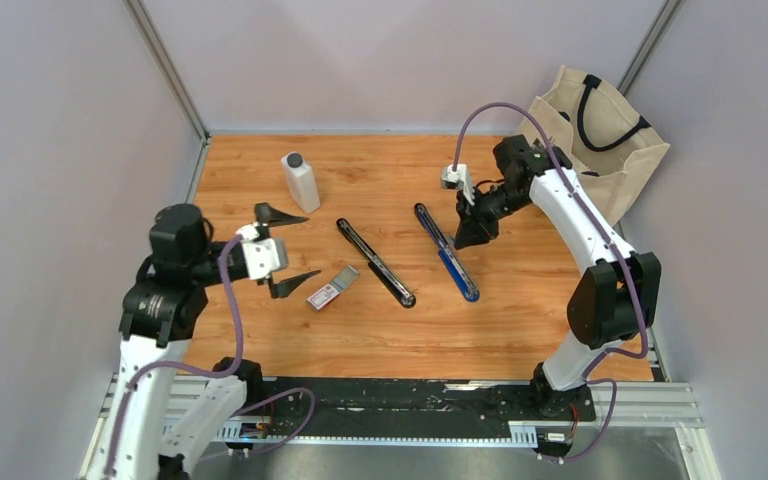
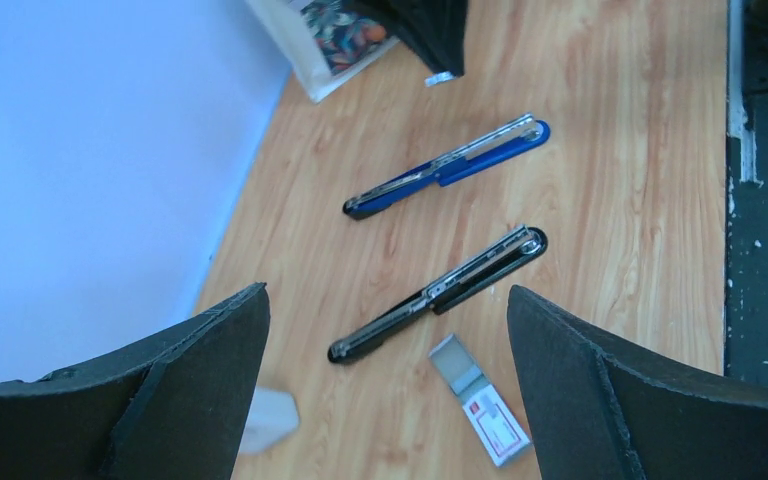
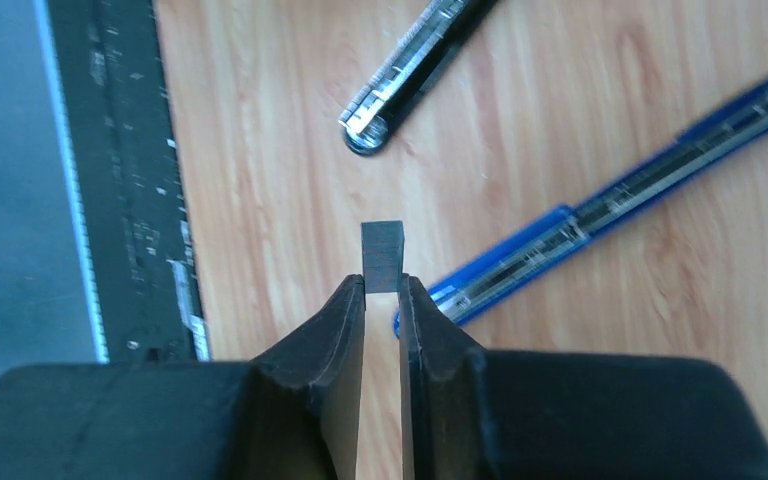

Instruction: Load the staples into the stapler

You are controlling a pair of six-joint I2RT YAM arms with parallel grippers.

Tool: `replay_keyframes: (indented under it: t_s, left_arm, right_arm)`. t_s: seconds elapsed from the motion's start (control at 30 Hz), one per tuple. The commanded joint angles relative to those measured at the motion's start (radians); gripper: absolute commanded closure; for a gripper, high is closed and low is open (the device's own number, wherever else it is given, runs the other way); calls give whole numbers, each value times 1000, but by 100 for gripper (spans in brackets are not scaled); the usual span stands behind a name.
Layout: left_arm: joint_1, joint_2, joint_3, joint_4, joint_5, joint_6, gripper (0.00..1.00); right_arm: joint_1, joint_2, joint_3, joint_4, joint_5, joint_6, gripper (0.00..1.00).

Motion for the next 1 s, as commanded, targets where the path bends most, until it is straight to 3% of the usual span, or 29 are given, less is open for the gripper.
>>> replay_keyframes:
  t_s: [0.0,0.17,0.4,0.6,0.97]
  left_arm:
    - [-325,129,31,150,-345,125,4]
    - [-608,299,14,234,-569,288,4]
    - [-801,558,136,221,-657,309,4]
    - [-849,664,242,190,-659,231,6]
    - [-854,677,172,230,-686,251,11]
  right_arm:
    - [44,-22,25,-178,-168,58,82]
    - [49,14,39,-225,-273,12,82]
    - [93,88,31,-348,-366,-123,82]
    - [128,100,-6,-357,-392,-146,81]
    - [130,51,-44,-359,-423,-174,81]
